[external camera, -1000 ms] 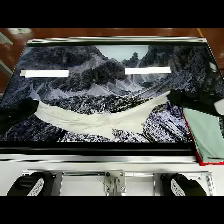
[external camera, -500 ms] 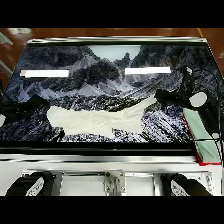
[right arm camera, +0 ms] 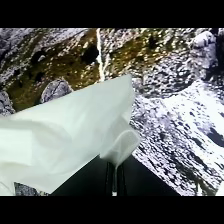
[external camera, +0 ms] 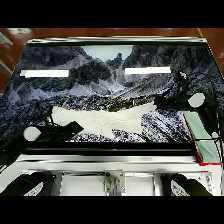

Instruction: Fold the shirts.

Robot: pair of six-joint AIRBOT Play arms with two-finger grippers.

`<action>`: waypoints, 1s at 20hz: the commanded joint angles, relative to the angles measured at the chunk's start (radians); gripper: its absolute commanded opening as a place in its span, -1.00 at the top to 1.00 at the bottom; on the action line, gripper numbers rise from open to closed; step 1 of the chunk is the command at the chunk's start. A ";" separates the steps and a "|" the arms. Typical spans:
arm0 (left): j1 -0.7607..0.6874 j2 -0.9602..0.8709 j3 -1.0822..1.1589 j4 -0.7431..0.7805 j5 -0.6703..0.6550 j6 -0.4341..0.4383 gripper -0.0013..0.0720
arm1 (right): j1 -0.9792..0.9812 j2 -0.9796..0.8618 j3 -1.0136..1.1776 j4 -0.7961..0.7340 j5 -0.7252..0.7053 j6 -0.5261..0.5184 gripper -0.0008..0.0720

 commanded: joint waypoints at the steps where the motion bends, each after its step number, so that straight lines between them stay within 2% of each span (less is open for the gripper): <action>1: -0.182 -0.102 -0.077 -0.124 0.254 -0.087 -0.98 | 0.001 -0.001 0.000 -0.014 0.026 -0.003 0.80; 5: -0.267 -0.246 -0.076 -0.257 0.449 -0.087 -0.98 | 0.001 -0.001 0.000 -0.014 0.027 -0.003 0.80; 11: -0.279 -0.354 -0.018 -0.268 0.568 -0.079 -0.91 | 0.002 -0.001 0.000 -0.006 0.030 -0.003 0.80; 12: -0.278 -0.366 -0.005 -0.268 0.585 -0.076 -0.77 | 0.002 -0.001 0.000 -0.006 0.034 -0.003 0.80; 13: -0.278 -0.377 0.010 -0.268 0.599 -0.072 -0.75 | 0.002 -0.001 0.000 -0.007 0.036 -0.003 0.80; 14: -0.278 -0.391 0.025 -0.268 0.595 -0.071 -0.56 | 0.002 -0.001 0.000 -0.007 0.036 -0.003 0.80; 15: -0.279 -0.402 0.036 -0.268 0.586 -0.071 -0.24 | 0.002 -0.001 0.000 -0.007 0.036 -0.003 0.80; 17: -0.284 -0.413 0.047 -0.268 0.557 -0.029 0.66 | 0.002 -0.001 0.000 -0.010 0.037 -0.003 0.80; 18: -0.283 -0.404 0.050 -0.268 0.541 0.010 0.82 | 0.002 -0.001 0.000 -0.010 0.038 -0.003 0.80; 20: -0.282 -0.362 0.062 -0.267 0.504 0.103 0.84 | 0.002 -0.001 0.000 -0.016 0.039 -0.003 0.80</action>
